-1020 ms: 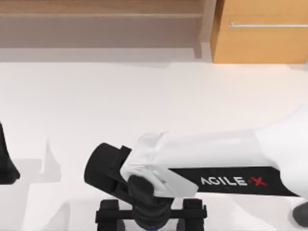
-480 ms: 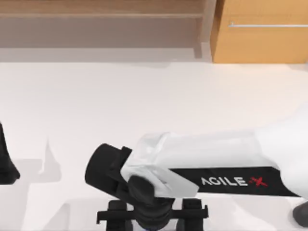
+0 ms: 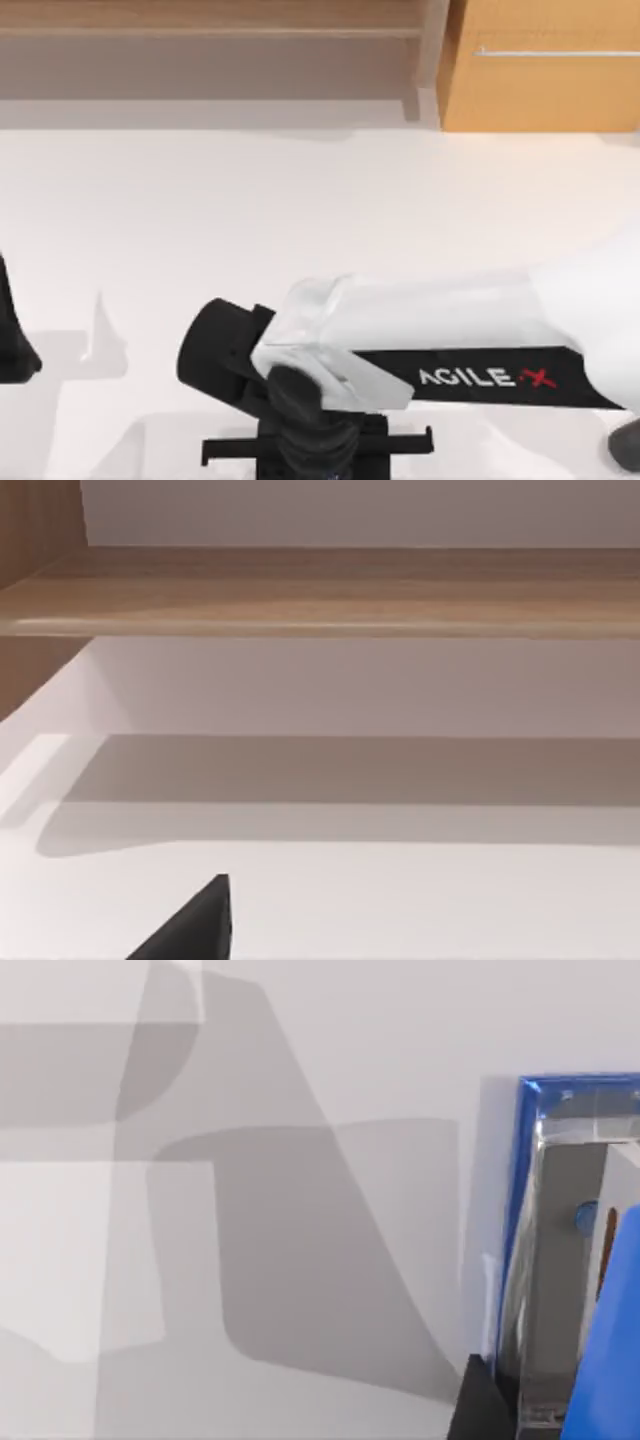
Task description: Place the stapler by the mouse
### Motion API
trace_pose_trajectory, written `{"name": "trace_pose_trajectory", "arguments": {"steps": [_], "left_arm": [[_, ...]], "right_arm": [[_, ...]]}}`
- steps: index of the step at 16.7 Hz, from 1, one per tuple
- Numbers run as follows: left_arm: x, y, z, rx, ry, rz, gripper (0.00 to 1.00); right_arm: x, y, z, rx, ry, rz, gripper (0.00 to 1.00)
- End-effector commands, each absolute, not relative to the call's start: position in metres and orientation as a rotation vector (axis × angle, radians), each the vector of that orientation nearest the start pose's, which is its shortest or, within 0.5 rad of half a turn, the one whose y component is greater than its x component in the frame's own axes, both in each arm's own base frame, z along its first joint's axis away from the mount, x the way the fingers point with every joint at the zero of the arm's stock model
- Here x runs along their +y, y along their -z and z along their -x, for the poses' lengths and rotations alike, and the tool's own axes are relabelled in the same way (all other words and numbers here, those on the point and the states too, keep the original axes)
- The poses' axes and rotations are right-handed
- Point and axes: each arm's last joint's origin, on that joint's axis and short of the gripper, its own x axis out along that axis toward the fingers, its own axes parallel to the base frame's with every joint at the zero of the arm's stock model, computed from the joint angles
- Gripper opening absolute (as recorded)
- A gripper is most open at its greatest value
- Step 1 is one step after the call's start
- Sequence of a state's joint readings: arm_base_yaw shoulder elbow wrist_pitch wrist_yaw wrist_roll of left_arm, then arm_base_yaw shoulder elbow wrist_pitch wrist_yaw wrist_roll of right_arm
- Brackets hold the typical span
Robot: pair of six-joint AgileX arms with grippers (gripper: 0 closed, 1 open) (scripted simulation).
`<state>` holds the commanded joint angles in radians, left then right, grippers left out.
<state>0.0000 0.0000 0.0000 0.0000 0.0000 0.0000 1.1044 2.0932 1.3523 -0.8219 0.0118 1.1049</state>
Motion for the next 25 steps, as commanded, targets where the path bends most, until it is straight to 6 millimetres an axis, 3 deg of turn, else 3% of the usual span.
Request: {"name": "trace_pose_trajectory", "arguments": {"steps": [6, 13, 19, 22, 25], "left_arm": [[-0.001, -0.160, -0.106, 0.000, 0.000, 0.000, 1.00], [-0.001, -0.160, -0.106, 0.000, 0.000, 0.000, 1.00], [-0.001, -0.160, -0.106, 0.000, 0.000, 0.000, 1.00], [-0.001, -0.160, -0.106, 0.000, 0.000, 0.000, 1.00], [-0.001, -0.160, -0.106, 0.000, 0.000, 0.000, 1.00]], "right_arm": [[0.340, -0.108, -0.168, 1.559, -0.008, 0.004, 0.00], [0.338, -0.142, -0.168, 1.553, -0.008, 0.014, 0.00], [0.336, -0.145, -0.172, 1.550, -0.013, 0.011, 0.00], [0.318, -0.150, -0.202, 1.543, -0.019, 0.007, 0.00], [0.273, -0.152, -0.255, 1.546, -0.008, 0.007, 0.00]]}}
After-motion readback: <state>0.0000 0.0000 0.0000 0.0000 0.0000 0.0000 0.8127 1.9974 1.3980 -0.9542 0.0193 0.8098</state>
